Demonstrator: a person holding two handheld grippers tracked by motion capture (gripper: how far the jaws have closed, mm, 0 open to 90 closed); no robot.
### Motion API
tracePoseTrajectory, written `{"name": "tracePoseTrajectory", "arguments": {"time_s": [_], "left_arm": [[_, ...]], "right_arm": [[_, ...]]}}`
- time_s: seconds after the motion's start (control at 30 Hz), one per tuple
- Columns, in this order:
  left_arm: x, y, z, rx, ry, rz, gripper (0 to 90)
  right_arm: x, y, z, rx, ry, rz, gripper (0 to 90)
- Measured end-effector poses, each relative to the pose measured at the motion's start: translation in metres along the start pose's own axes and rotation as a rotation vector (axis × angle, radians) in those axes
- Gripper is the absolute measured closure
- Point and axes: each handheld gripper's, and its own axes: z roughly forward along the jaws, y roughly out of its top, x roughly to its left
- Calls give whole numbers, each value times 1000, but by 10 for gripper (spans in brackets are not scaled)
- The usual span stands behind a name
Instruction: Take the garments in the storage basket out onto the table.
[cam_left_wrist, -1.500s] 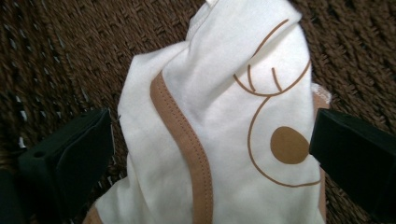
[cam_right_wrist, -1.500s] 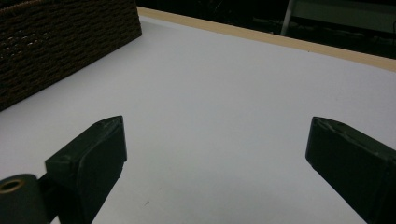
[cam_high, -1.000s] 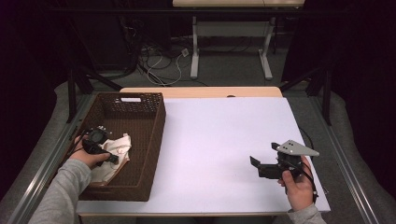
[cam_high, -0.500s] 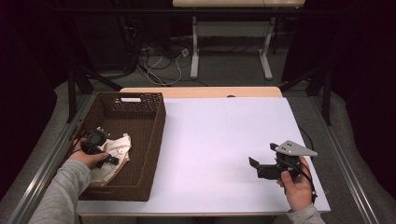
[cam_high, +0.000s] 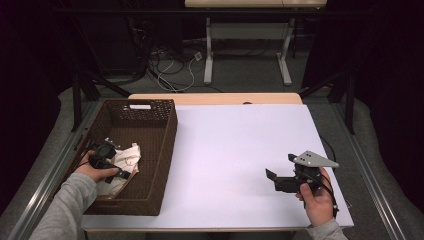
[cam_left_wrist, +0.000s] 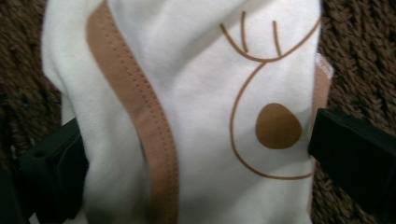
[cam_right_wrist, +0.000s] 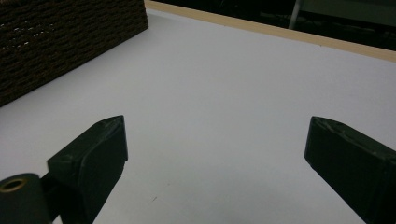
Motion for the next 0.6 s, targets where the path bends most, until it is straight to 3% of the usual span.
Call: {"name": "tracePoseTrajectory", "arguments": {"time_s": [0.27, 0.5, 0.6], "left_arm": [[-4, -2, 1, -8, -2, 2, 2], [-5, -2, 6, 13, 34, 33, 2], [-6, -2, 7, 15, 37, 26, 2]], "right_arm": [[0, -1, 1, -3, 4, -8, 58], [1, -1, 1, 6, 3, -6, 60], [1, -1, 1, 7, 8, -5, 60]]}}
